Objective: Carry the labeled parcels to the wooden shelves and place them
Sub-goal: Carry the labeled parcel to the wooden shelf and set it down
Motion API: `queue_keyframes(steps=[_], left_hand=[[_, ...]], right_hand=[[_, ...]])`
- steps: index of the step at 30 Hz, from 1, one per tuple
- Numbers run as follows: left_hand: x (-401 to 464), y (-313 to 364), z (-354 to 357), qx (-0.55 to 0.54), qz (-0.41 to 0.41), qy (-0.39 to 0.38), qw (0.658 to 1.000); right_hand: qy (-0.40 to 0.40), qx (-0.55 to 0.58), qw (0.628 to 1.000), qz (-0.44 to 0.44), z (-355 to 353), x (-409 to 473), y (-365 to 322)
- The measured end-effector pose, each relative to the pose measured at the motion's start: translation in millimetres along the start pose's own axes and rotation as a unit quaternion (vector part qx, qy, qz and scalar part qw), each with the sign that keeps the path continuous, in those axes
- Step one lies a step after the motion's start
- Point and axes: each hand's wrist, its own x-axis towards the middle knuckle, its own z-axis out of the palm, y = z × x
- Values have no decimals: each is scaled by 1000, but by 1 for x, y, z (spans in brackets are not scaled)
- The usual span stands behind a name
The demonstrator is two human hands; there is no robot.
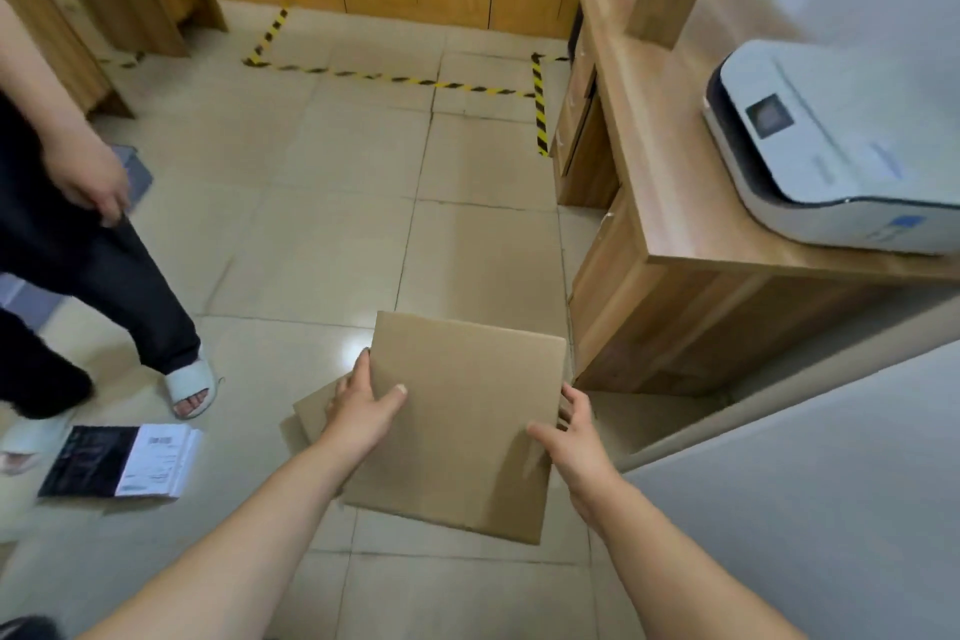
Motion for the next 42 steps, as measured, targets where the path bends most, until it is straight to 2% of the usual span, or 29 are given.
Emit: queue_keyframes(steps=[4, 9, 11, 15, 22, 30, 35, 39, 42], left_hand=[[-48, 68, -58, -59, 50, 19, 997], [-113, 127, -125, -160, 104, -13, 982], [-134, 142, -147, -164, 112, -18, 980], [-167, 161, -180, -143, 120, -8, 982], [-198, 164, -214, -141, 116, -15, 983], [-203, 167, -227, -190, 90, -13, 978], [-206, 168, -226, -214, 132, 0, 968], [-210, 168, -228, -237, 160, -2, 958], [-213, 170, -228, -250, 195, -13, 948]], right_hand=[[-9, -1, 999, -44, -26, -51, -81], [-16, -12, 997, -77, -53, -112, -152], [-20, -24, 997, -76, -61, -130, -175], [-37, 28, 997, -54, -64, -158, -211], [-53, 66, 991, -104, -64, -187, -231], [-112, 28, 978, -172, -71, -205, -230], [-96, -1, 977, -188, -72, -206, -227], [-120, 37, 973, -194, -73, -210, -232], [-108, 71, 973, -191, -70, -210, -236]])
